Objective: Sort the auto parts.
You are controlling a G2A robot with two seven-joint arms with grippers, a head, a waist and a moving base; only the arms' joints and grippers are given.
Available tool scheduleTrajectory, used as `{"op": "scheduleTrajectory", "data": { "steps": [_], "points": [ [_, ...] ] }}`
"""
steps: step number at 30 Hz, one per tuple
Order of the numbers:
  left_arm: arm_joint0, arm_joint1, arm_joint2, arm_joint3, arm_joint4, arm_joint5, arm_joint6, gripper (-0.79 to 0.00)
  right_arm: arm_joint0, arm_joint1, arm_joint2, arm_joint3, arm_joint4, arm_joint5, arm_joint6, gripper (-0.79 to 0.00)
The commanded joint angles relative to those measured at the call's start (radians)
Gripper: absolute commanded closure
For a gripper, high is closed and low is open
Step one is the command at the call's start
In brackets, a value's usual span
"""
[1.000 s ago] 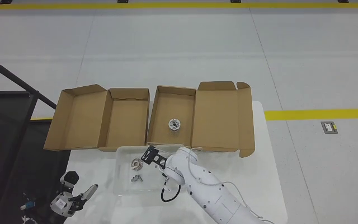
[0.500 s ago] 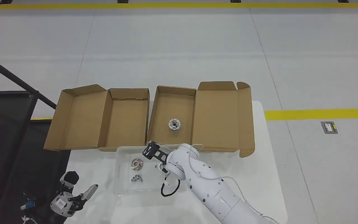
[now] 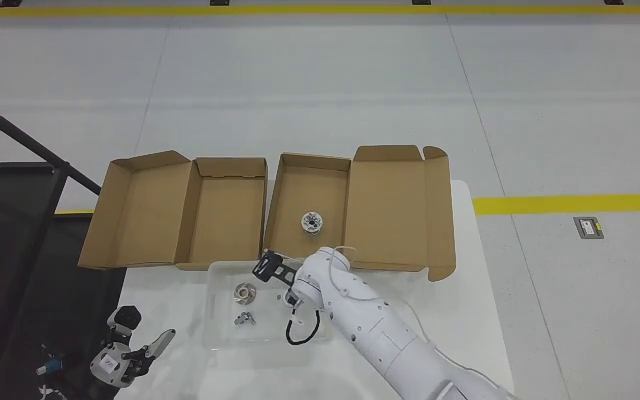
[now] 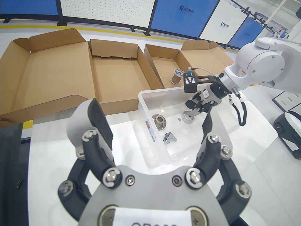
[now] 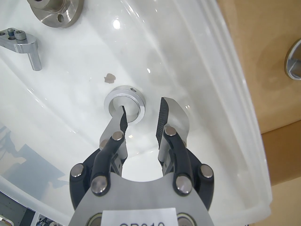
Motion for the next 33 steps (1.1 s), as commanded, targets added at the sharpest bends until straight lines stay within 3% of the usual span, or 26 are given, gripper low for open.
{"op": "scheduleTrajectory", "data": {
  "steps": [1, 10, 12, 16, 25, 33],
  "points": [
    [0.0, 0.0, 0.0, 0.0, 0.0, 0.0, 0.0, -0.785, 0.009, -0.009, -0.006, 0.025, 0.004, 0.0, -0.012, -0.323],
    [0.0, 0.0, 0.0, 0.0, 0.0, 0.0, 0.0, -0.785, 0.045, -0.045, -0.025, 0.123, 0.029, -0.009, -0.043, -0.311],
    [0.0, 0.0, 0.0, 0.0, 0.0, 0.0, 0.0, -0.785, 0.051, -0.051, -0.027, 0.142, 0.032, -0.012, -0.053, -0.256],
    [0.0, 0.0, 0.0, 0.0, 0.0, 0.0, 0.0, -0.785, 0.062, -0.062, -0.031, 0.17, 0.037, -0.015, -0.066, 0.0],
    [0.0, 0.0, 0.0, 0.0, 0.0, 0.0, 0.0, -0.785, 0.051, -0.07, -0.061, 0.118, -0.019, -0.075, -0.137, 0.0],
    [0.0, 0.0, 0.0, 0.0, 0.0, 0.0, 0.0, -0.785, -0.03, -0.024, -0.062, -0.132, -0.142, -0.131, -0.136, 0.0]
  ]
}}
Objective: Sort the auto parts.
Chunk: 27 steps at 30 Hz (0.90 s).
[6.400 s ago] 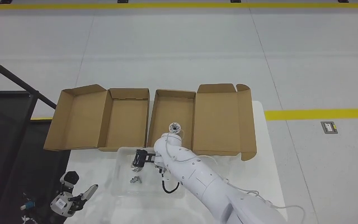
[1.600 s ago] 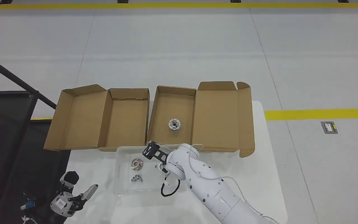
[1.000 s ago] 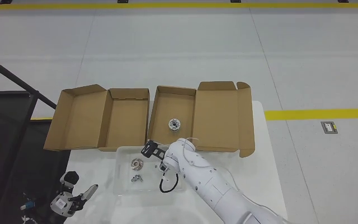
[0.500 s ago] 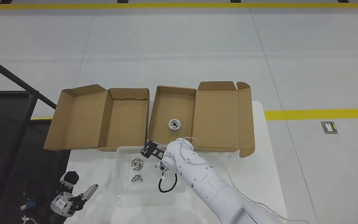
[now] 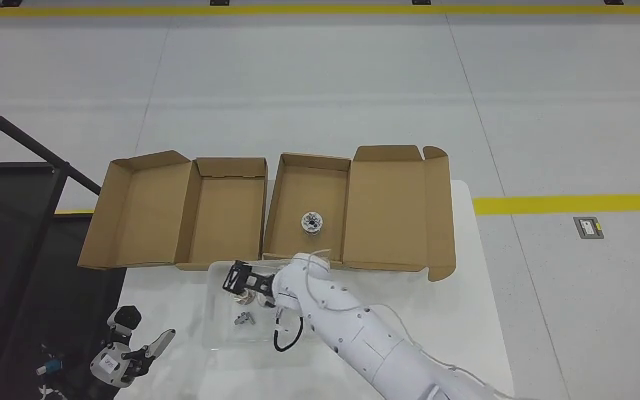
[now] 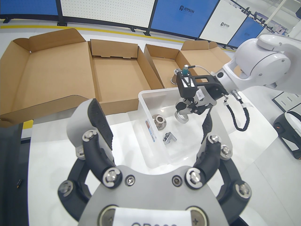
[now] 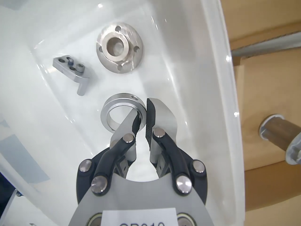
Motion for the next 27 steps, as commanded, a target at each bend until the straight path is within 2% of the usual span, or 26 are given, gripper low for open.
{"op": "scheduleTrajectory", "data": {
  "steps": [1, 7, 12, 25, 27],
  "points": [
    [0.0, 0.0, 0.0, 0.0, 0.0, 0.0, 0.0, -0.785, -0.028, 0.018, 0.015, -0.095, -0.032, 0.008, 0.037, 0.0],
    [0.0, 0.0, 0.0, 0.0, 0.0, 0.0, 0.0, -0.785, -0.141, 0.078, 0.093, -0.421, -0.126, 0.026, 0.205, 0.0],
    [0.0, 0.0, 0.0, 0.0, 0.0, 0.0, 0.0, -0.785, -0.221, 0.108, 0.129, -0.593, -0.183, -0.015, 0.298, 0.0],
    [0.0, 0.0, 0.0, 0.0, 0.0, 0.0, 0.0, -0.785, -0.221, 0.108, 0.129, -0.593, -0.183, -0.015, 0.298, 0.0],
    [0.0, 0.0, 0.0, 0.0, 0.0, 0.0, 0.0, -0.785, -0.219, 0.107, 0.14, -0.587, -0.175, -0.008, 0.261, 0.0]
  ]
}}
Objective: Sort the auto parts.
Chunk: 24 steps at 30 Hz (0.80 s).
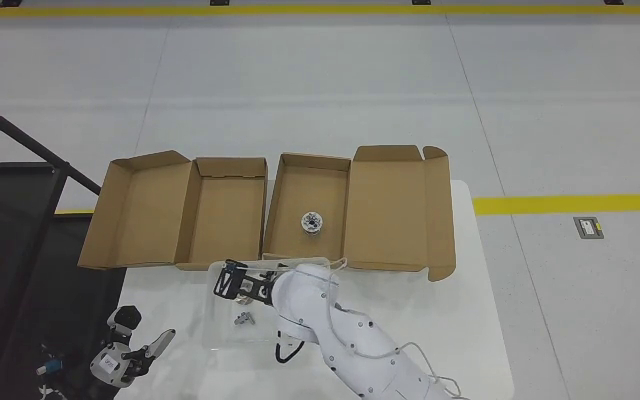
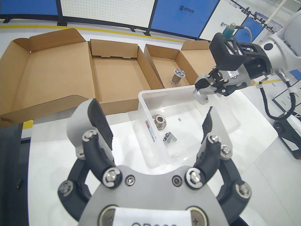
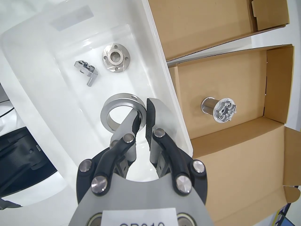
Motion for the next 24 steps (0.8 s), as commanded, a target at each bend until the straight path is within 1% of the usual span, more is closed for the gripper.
{"op": "scheduleTrajectory", "data": {
  "steps": [1, 2, 4, 7, 9, 11, 13, 16, 18, 20, 21, 24],
  "points": [
    [0.0, 0.0, 0.0, 0.0, 0.0, 0.0, 0.0, -0.785, 0.017, -0.002, 0.024, 0.017, 0.032, 0.01, -0.041, 0.0],
    [0.0, 0.0, 0.0, 0.0, 0.0, 0.0, 0.0, -0.785, 0.039, -0.006, 0.038, 0.039, 0.055, 0.012, -0.054, 0.0],
    [0.0, 0.0, 0.0, 0.0, 0.0, 0.0, 0.0, -0.785, 0.096, -0.016, 0.069, 0.1, 0.107, 0.062, -0.089, 0.0],
    [0.0, 0.0, 0.0, 0.0, 0.0, 0.0, 0.0, -0.785, 0.198, -0.039, 0.092, 0.23, 0.201, 0.092, -0.162, 0.0],
    [0.0, 0.0, 0.0, 0.0, 0.0, 0.0, 0.0, -0.785, 0.275, -0.055, 0.109, 0.34, 0.275, 0.097, -0.222, 0.0],
    [0.0, 0.0, 0.0, 0.0, 0.0, 0.0, 0.0, -0.785, 0.355, -0.075, 0.117, 0.461, 0.318, 0.156, -0.266, 0.0],
    [0.0, 0.0, 0.0, 0.0, 0.0, 0.0, 0.0, -0.785, 0.431, -0.097, 0.118, 0.586, 0.368, 0.198, -0.291, 0.0],
    [0.0, 0.0, 0.0, 0.0, 0.0, 0.0, 0.0, -0.785, 0.529, -0.132, 0.114, 0.768, 0.446, 0.211, -0.31, 0.0],
    [0.0, 0.0, 0.0, 0.0, 0.0, 0.0, 0.0, -0.785, 0.575, -0.154, 0.109, 0.876, 0.49, 0.193, -0.309, 0.0],
    [0.0, 0.0, 0.0, 0.0, 0.0, 0.0, 0.0, -0.785, 0.607, -0.176, 0.099, 0.965, 0.505, 0.225, -0.307, 0.0],
    [0.0, 0.0, 0.0, 0.0, 0.0, 0.0, 0.0, -0.785, 0.612, -0.183, 0.098, 0.986, 0.517, 0.22, -0.306, 0.0],
    [0.0, 0.0, 0.0, 0.0, 0.0, 0.0, 0.0, -0.785, 0.612, -0.183, 0.098, 0.986, 0.517, 0.22, -0.306, 0.0]
  ]
}}
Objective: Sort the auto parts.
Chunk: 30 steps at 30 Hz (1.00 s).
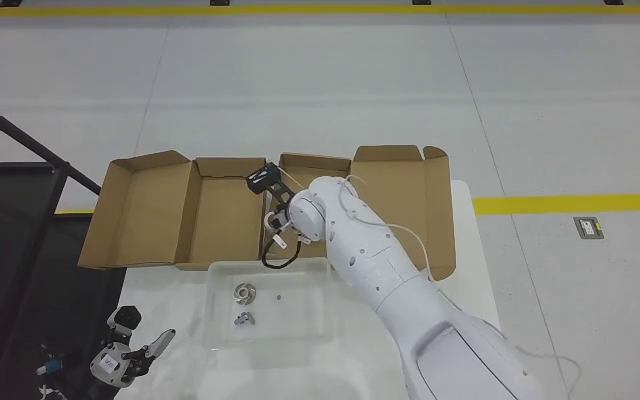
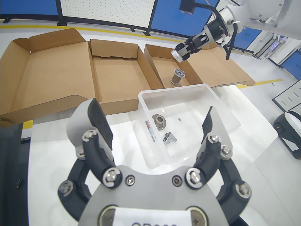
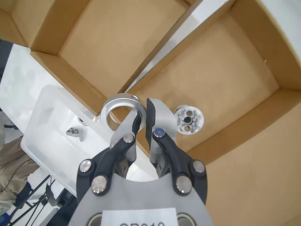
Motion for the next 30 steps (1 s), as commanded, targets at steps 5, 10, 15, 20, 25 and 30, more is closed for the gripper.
{"op": "scheduleTrajectory", "data": {
  "steps": [5, 10, 15, 20, 25, 30],
  "points": [
    [0.0, 0.0, 0.0, 0.0, 0.0, 0.0, 0.0, -0.785, -0.001, 0.001, 0.0, -0.006, -0.001, -0.001, 0.0, 0.0],
    [0.0, 0.0, 0.0, 0.0, 0.0, 0.0, 0.0, -0.785, -0.001, 0.001, 0.0, -0.006, -0.001, -0.001, 0.0, 0.0],
    [0.0, 0.0, 0.0, 0.0, 0.0, 0.0, 0.0, -0.785, -0.001, 0.001, 0.0, -0.006, -0.001, -0.001, 0.0, 0.0],
    [0.0, 0.0, 0.0, 0.0, 0.0, 0.0, 0.0, -0.785, -0.015, 0.002, 0.001, -0.016, -0.004, 0.01, -0.023, 0.0],
    [0.0, 0.0, 0.0, 0.0, 0.0, 0.0, 0.0, -0.785, -0.023, -0.005, -0.006, -0.006, -0.021, 0.147, 0.022, 0.0],
    [0.0, 0.0, 0.0, 0.0, 0.0, 0.0, 0.0, -0.785, -0.016, -0.023, -0.015, 0.039, -0.018, 0.169, 0.046, 0.0]
  ]
}}
